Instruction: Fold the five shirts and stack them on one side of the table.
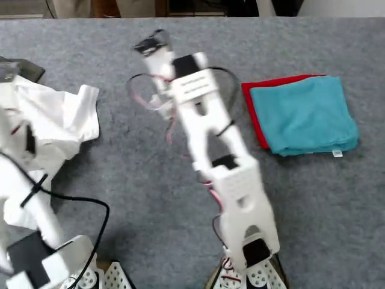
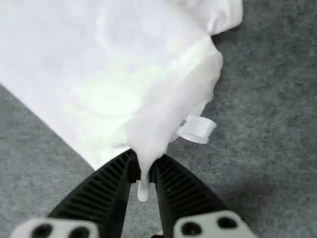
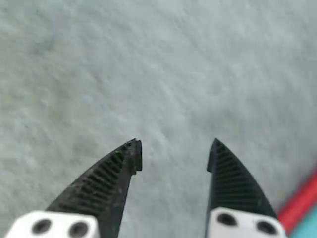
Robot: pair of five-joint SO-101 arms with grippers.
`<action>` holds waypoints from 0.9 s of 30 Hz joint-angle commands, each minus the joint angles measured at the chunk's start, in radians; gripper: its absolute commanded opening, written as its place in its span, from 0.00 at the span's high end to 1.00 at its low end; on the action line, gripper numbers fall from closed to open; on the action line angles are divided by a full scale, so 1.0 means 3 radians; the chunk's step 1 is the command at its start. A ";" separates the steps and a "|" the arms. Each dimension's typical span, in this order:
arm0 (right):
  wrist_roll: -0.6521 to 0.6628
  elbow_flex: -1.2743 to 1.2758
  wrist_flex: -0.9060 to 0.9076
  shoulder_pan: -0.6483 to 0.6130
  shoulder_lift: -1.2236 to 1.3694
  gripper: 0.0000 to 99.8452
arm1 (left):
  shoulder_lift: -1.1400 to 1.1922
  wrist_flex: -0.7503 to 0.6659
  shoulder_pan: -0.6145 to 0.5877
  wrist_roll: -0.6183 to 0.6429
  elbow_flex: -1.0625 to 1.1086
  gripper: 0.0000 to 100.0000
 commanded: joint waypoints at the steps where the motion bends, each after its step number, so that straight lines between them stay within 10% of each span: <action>1: -0.0036 -0.0959 0.0000 -0.0422 0.0376 0.81 | -0.0233 0.0056 -0.0384 -0.0225 0.0020 0.98; 9: -0.0199 -0.2161 -0.0542 -0.1071 0.1297 0.80 | -0.0269 0.0041 -0.1100 -0.0716 0.0859 0.98; 27: -0.0731 -0.1588 -0.1734 -0.1327 0.1424 0.80 | -0.0274 0.0041 -0.2220 -0.1064 0.0941 0.98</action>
